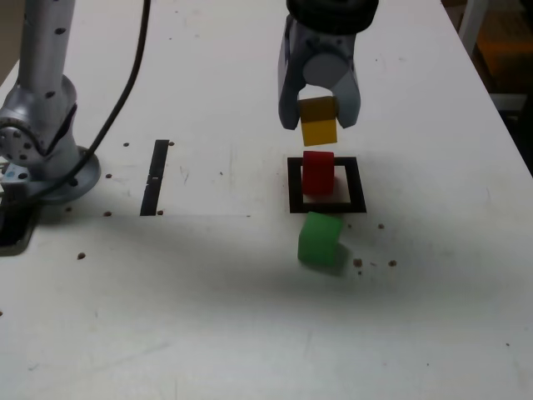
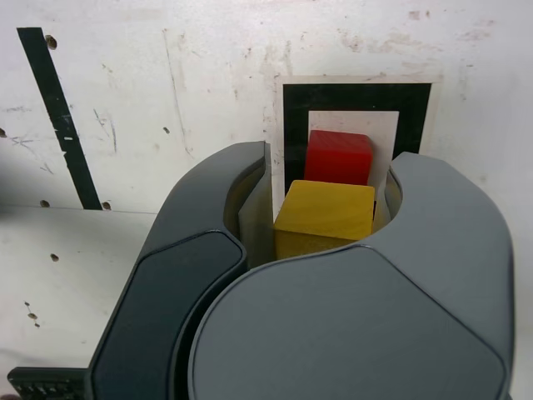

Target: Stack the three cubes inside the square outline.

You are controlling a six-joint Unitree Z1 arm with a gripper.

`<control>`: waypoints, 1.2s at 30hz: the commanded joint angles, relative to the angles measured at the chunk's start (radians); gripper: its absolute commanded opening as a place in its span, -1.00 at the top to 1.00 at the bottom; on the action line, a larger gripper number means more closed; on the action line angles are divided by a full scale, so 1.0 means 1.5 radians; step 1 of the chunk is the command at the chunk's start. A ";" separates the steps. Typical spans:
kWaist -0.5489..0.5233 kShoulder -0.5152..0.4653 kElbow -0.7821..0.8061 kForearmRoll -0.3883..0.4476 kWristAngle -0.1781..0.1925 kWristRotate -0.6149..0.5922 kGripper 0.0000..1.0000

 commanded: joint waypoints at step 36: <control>-0.015 0.068 0.014 -0.011 -0.013 0.018 -0.03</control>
